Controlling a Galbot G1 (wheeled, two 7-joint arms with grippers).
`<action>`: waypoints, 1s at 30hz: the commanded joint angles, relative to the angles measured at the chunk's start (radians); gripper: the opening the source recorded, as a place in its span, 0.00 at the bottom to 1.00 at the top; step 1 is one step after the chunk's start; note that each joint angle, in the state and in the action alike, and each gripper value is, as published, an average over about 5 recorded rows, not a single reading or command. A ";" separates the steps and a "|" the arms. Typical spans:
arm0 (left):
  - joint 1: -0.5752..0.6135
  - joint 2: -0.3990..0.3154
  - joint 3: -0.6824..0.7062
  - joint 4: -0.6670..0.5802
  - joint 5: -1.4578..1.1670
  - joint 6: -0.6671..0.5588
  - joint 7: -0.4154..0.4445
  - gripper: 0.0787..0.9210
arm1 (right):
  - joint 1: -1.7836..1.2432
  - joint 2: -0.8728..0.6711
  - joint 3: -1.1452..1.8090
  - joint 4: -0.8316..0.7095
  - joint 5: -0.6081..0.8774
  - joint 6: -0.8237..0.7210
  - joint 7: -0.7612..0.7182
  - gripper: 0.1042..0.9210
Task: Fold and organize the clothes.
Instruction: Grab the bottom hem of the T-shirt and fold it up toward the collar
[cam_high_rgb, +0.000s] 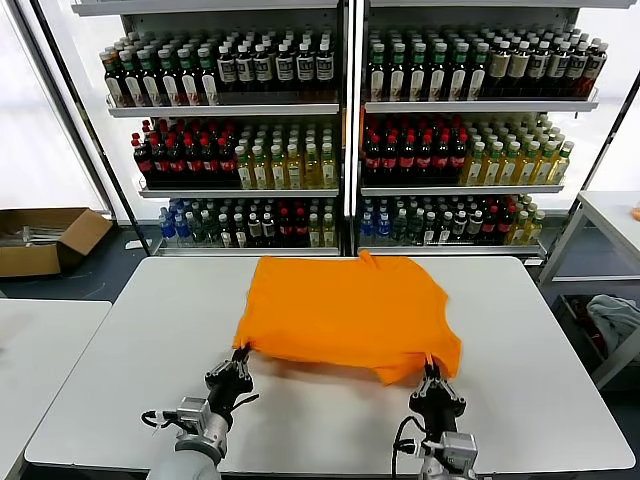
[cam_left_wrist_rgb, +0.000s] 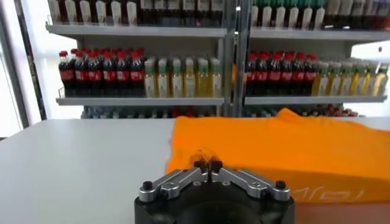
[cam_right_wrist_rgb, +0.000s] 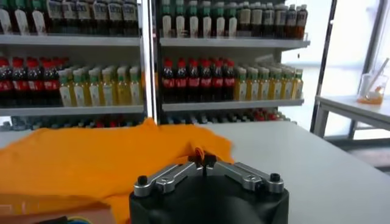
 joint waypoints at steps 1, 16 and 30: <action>-0.173 -0.002 0.008 0.153 -0.048 -0.027 0.000 0.01 | 0.200 -0.008 0.000 -0.139 0.007 -0.009 -0.018 0.00; -0.278 0.005 0.025 0.303 -0.059 -0.019 0.003 0.01 | 0.356 -0.025 -0.026 -0.342 0.073 -0.053 -0.019 0.00; -0.297 0.018 0.035 0.327 -0.067 -0.001 0.002 0.01 | 0.421 -0.029 -0.030 -0.388 0.101 -0.095 -0.017 0.00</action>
